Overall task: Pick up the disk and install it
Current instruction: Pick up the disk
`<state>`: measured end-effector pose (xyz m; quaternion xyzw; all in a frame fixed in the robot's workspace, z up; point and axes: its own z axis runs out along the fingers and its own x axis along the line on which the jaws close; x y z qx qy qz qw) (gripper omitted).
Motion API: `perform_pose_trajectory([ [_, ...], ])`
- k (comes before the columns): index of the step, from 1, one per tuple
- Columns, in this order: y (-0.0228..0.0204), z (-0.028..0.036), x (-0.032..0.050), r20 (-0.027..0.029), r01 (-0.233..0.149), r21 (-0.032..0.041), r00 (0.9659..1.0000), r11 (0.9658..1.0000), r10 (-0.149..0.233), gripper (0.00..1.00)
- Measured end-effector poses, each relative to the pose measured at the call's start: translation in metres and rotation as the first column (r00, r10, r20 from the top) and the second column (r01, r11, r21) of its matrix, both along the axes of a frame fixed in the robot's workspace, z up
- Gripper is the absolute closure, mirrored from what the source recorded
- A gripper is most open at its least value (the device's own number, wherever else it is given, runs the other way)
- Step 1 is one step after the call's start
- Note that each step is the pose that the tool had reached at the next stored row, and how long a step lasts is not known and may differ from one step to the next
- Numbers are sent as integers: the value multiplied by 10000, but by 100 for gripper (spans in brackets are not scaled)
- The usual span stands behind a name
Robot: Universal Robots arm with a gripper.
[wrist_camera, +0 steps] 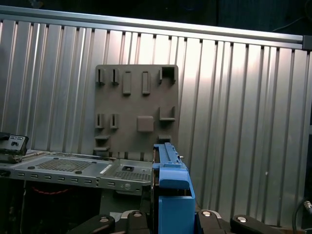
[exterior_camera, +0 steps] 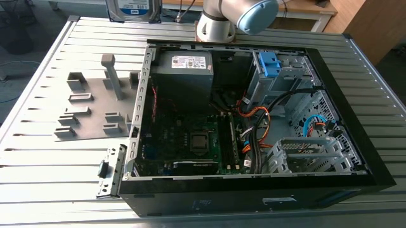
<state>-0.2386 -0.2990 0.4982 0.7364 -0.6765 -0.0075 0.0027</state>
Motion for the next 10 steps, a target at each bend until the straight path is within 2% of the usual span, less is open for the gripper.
perform_pose_trajectory([
  [10,-18,-7,117,-11,0,0,10000,10000,0,63],
])
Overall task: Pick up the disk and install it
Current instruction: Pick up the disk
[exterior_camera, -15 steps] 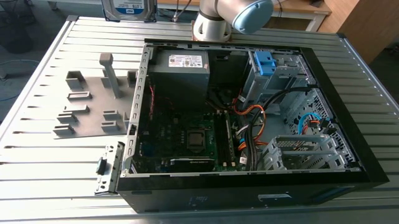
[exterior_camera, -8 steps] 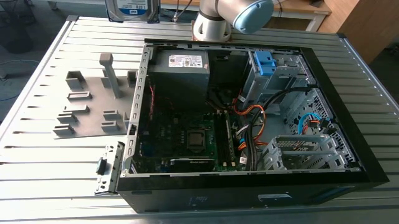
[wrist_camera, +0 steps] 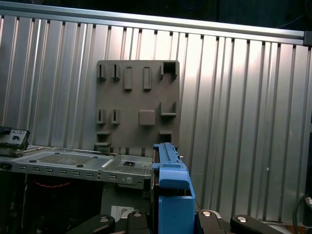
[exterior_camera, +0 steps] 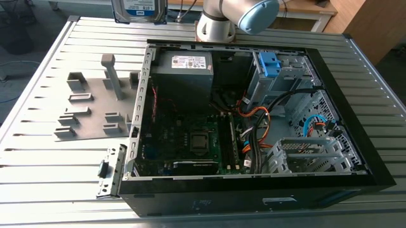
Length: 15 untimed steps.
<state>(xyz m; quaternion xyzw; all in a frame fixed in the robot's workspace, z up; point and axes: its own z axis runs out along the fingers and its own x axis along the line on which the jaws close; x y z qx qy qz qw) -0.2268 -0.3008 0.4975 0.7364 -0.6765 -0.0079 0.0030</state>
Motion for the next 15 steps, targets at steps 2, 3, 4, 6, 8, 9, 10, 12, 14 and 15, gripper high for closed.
perform_pose_trajectory([
  [2,-2,-1,25,-3,0,0,10000,10000,0,63],
  [3,-4,-2,36,-4,0,0,10000,10000,0,63],
  [4,-5,-2,46,-4,0,0,10000,10000,0,63],
  [6,-9,-3,63,-4,0,0,10000,10000,0,63],
  [8,-12,-4,78,-4,0,0,10000,10000,0,63],
  [9,-14,-4,86,-5,1,-1,10000,10000,-1,63],
  [10,-16,-5,93,-5,0,-1,10000,10000,0,63],
  [12,-21,-5,107,-4,0,0,10000,10000,0,63],
  [14,-25,-6,121,-5,0,-1,10000,10000,0,63],
  [15,-27,-7,130,-5,1,0,10000,10000,-1,63],
])
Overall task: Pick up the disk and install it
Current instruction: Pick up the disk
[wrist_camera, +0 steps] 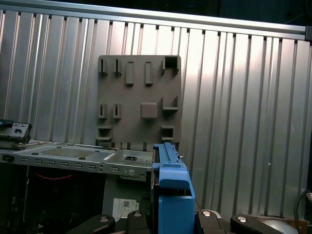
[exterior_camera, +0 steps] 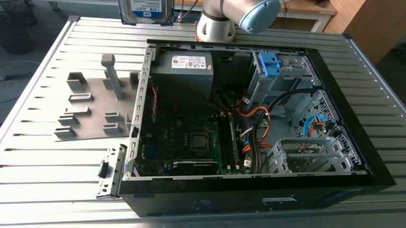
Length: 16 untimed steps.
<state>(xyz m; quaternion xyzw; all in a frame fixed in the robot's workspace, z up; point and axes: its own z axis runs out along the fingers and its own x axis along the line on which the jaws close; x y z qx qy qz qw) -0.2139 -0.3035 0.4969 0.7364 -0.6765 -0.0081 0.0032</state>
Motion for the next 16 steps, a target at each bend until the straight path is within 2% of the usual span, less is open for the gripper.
perform_pose_trajectory([
  [16,-52,-6,96,0,0,1,10000,10000,0,63],
])
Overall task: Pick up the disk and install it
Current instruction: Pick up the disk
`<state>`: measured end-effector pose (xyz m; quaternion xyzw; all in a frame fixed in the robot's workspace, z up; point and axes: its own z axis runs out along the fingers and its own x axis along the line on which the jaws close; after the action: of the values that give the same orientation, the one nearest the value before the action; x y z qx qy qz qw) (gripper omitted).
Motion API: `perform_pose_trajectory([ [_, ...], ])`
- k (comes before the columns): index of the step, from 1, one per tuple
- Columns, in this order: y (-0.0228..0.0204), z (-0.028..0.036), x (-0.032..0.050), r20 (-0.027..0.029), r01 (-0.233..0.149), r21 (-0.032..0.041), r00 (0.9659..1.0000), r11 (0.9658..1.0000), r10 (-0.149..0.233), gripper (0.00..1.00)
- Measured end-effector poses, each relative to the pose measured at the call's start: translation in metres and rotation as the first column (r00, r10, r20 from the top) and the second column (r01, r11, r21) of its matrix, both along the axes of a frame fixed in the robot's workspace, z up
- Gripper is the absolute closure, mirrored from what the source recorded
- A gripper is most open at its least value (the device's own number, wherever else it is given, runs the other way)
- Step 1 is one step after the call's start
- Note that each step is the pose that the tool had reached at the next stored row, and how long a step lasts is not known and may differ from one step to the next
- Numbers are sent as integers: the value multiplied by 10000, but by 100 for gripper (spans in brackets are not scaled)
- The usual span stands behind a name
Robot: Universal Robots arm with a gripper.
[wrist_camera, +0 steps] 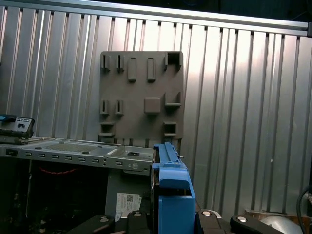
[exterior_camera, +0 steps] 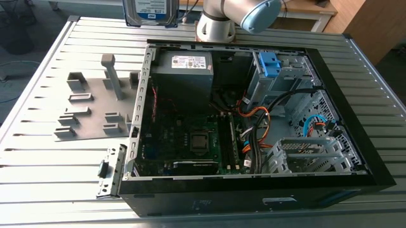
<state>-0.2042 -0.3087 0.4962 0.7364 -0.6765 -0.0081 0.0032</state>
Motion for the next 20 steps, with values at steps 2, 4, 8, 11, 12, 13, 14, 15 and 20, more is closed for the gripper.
perform_pose_trajectory([
  [2,-11,0,7,-1,0,-1,10000,10000,0,63],
  [4,-22,-1,14,-1,-1,0,10000,10000,1,63],
  [8,-44,-2,25,0,0,0,10000,10000,0,63],
  [11,-59,-3,37,-1,-1,-1,10000,10000,1,63],
  [12,-64,-3,41,-2,-1,-1,10000,10000,1,63],
  [13,-69,-3,44,-1,-1,-1,10000,10000,1,63],
  [14,-74,-4,48,-1,0,-1,10000,10000,0,63],
  [15,-80,-4,50,-2,0,-1,10000,10000,0,63],
  [20,-104,-5,65,-1,0,-1,10000,10000,0,63],
])
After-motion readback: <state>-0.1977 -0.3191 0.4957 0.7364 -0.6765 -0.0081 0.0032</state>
